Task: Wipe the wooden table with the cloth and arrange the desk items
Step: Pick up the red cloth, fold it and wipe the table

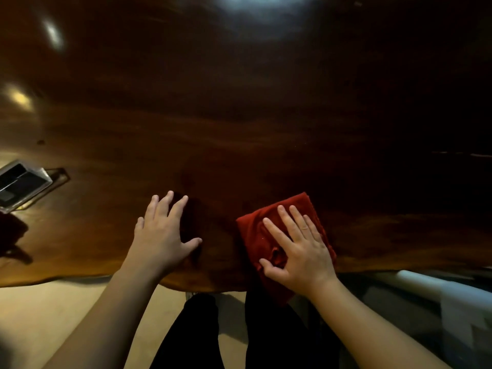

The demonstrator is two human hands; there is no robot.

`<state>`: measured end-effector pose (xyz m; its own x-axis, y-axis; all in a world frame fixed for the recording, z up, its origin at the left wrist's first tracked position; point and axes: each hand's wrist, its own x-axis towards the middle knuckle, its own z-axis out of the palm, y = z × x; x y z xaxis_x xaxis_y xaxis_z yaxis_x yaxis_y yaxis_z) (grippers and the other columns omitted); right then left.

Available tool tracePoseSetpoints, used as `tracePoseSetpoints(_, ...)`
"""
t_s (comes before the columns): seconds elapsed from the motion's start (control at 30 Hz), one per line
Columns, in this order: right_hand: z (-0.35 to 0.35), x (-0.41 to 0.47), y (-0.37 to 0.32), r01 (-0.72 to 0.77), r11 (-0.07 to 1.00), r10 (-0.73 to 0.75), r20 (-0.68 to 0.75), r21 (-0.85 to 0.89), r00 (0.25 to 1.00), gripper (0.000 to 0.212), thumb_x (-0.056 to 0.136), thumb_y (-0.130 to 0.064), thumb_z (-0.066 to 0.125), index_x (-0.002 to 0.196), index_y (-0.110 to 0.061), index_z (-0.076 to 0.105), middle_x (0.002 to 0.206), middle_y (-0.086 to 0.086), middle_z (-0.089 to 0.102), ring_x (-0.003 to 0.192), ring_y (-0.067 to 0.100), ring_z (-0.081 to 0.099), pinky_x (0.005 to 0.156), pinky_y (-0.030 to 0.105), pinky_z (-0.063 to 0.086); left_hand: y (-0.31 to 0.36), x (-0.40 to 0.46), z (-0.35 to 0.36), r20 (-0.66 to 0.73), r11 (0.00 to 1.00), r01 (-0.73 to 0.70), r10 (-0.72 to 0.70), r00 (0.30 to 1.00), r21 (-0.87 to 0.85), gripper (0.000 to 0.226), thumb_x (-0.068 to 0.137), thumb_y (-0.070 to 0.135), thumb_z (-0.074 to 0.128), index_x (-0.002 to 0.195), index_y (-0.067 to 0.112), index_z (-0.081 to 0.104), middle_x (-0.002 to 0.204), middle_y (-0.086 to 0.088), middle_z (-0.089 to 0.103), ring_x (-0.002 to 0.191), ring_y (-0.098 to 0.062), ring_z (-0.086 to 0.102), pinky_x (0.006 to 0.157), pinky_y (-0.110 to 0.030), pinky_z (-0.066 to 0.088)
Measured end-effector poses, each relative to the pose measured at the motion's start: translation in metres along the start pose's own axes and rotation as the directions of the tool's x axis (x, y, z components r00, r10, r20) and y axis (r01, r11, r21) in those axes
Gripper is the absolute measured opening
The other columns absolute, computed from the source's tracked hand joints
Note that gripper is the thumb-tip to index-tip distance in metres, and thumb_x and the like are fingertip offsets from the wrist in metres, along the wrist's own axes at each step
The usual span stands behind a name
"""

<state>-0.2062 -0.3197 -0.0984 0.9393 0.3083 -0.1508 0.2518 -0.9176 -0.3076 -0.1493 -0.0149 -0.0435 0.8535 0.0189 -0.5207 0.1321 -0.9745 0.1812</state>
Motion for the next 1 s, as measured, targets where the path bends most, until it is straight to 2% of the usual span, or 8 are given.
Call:
tracePoseSetpoints(0.23,-0.012,0.014,0.031,-0.207,0.978,0.206,-0.070,0.001,0.976,0.093,0.079,-0.075,0.055,0.159,-0.040,0.023,0.169,0.003,0.015,0.156,0.021,-0.001,0.123,0.036,-0.008,-0.006,0.006,-0.003,0.005,1.000,0.003,-0.003,1.000,-0.018,0.104,0.077,0.061,0.074,0.158,0.034,0.015,0.167,-0.001,0.009,0.153,-0.027,0.000,0.116,-0.059,0.019)
tracePoseSetpoints(0.37,-0.014,0.033,0.030,-0.278,0.961,0.276,-0.115,-0.003,0.954,0.092,0.080,-0.074,0.053,0.159,-0.035,0.025,0.169,0.007,0.014,0.156,0.023,-0.002,0.123,0.047,0.002,-0.013,0.001,-0.002,0.010,0.999,0.013,-0.013,1.000,-0.033,0.104,0.078,0.061,0.073,0.158,0.034,0.013,0.167,0.000,0.008,0.153,-0.027,-0.001,0.117,-0.058,0.019)
tracePoseSetpoints(0.5,-0.016,0.066,0.019,-0.320,0.947,0.312,-0.148,-0.034,0.939,0.090,0.083,-0.072,0.047,0.159,-0.030,0.024,0.168,0.012,0.017,0.155,0.029,0.002,0.123,0.053,0.007,-0.025,-0.010,0.002,-0.018,0.998,0.032,-0.033,0.999,-0.052,0.102,0.079,0.062,0.071,0.158,0.034,0.013,0.167,0.000,0.008,0.153,-0.027,0.000,0.117,-0.054,0.018)
tracePoseSetpoints(0.67,-0.014,0.102,-0.007,-0.357,0.933,0.343,-0.178,-0.049,0.922,0.089,0.085,-0.073,0.042,0.160,-0.028,0.024,0.168,0.015,0.016,0.155,0.033,0.003,0.123,0.053,0.004,-0.030,-0.020,0.007,-0.039,0.994,0.049,-0.054,0.998,-0.099,0.101,0.079,0.062,0.071,0.158,0.034,0.014,0.167,0.000,0.009,0.153,-0.028,0.000,0.118,-0.053,0.016)
tracePoseSetpoints(1.0,-0.001,0.144,-0.071,-0.308,0.949,0.294,-0.169,-0.068,0.941,0.090,0.085,-0.075,0.036,0.160,-0.028,0.022,0.168,0.015,0.013,0.155,0.033,0.001,0.123,0.052,0.000,-0.036,-0.029,0.009,-0.066,0.990,0.050,-0.059,0.996,-0.134,0.100,0.079,0.061,0.071,0.157,0.035,0.014,0.167,0.002,0.008,0.153,-0.026,-0.003,0.119,-0.051,0.013)
